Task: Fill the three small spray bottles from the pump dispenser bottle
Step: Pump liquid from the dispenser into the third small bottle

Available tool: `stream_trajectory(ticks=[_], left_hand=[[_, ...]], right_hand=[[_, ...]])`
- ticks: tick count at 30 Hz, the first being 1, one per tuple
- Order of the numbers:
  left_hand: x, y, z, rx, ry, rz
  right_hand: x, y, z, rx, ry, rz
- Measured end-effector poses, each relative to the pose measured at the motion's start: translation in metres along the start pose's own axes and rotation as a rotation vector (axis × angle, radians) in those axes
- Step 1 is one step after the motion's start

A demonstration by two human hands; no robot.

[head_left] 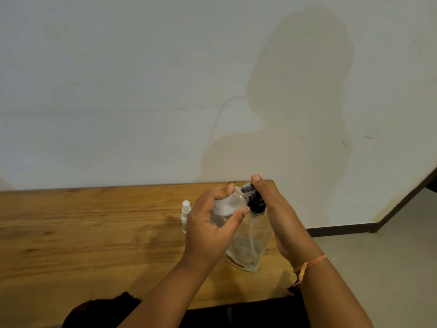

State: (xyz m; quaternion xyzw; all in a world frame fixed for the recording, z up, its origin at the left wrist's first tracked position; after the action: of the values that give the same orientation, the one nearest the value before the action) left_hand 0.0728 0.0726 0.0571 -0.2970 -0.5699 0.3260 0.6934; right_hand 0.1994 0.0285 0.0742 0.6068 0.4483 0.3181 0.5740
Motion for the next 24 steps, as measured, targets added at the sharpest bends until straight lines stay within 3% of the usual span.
stream_trajectory(ticks=[9,15,24], left_hand=[[-0.013,0.008,-0.003,-0.015,0.013,0.064],[-0.002,-0.002,0.0,0.032,0.005,-0.014],[-0.01,0.007,-0.003,-0.05,0.047,0.077]], right_hand=[[-0.003,0.001,-0.001,-0.015,-0.03,0.013],[-0.003,0.002,-0.003,-0.008,0.009,0.003],[-0.003,0.003,-0.001,0.014,0.024,-0.06]])
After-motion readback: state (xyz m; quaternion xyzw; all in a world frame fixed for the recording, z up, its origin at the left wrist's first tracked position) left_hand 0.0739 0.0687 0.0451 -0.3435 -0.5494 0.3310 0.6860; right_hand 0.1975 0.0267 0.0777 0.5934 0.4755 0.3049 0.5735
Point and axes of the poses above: each hand's wrist, its own x-axis towards the middle knuckle, its own z-axis out of the back of the hand, y = z × x, the point moved 6 cm from there along x, towards the middle knuckle, and after that the axes turned 11 degrees about x, right-handed, at the moved point
